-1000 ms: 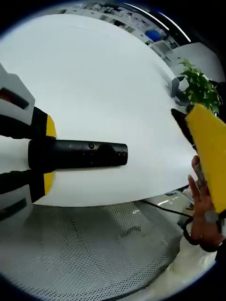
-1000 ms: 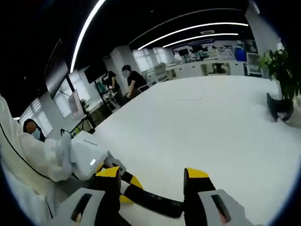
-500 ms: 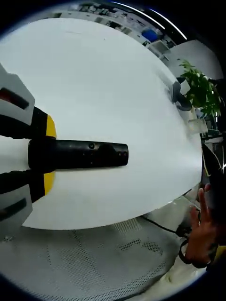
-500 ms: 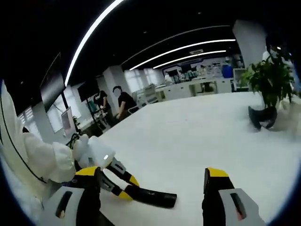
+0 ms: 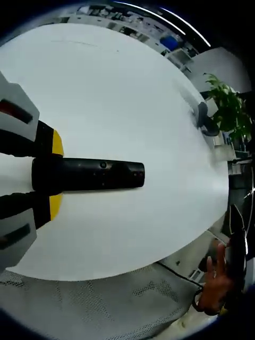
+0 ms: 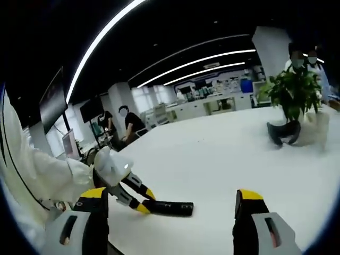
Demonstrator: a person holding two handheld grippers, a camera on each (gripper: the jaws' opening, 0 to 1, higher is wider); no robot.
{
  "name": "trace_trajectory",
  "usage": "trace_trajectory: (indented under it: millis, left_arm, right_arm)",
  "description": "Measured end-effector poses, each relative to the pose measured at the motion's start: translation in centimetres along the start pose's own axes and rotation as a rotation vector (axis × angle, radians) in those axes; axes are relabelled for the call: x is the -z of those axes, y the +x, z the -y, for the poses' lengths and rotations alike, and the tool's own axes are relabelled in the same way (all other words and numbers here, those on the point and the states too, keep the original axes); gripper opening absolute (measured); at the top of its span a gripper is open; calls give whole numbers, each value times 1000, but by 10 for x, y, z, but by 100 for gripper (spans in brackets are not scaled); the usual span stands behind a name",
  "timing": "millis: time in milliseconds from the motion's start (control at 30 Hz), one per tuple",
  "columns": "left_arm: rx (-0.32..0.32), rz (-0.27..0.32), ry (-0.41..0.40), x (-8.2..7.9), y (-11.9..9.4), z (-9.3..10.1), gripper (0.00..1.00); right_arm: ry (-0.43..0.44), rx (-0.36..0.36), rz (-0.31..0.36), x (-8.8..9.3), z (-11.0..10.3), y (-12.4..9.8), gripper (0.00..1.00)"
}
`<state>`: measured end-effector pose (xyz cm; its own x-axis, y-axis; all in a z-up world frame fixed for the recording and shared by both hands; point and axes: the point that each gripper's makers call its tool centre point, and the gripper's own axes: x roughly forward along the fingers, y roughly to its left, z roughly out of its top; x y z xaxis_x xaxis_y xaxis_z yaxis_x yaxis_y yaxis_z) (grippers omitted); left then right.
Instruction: Press the specified remote control buttons in sequence, fully releasing each button before pressing the next.
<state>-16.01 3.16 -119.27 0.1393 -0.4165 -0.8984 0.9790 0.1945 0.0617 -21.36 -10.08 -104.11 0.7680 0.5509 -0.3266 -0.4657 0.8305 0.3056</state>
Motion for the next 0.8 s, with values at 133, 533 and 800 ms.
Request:
trace_trajectory:
  millis: [133,533,800]
  left_arm:
    - [-10,-7,15,-2,2,-15,21]
    - [-23,-51,89,-7,4,-56,21]
    - [-31,-79,123,-5,9,-87,21]
  right_arm:
    - [-1,7,-9,5,2,-3,98]
    - [14,35,-33,11,8,-5,98]
    - [32,40,-51,15,12,-1,97]
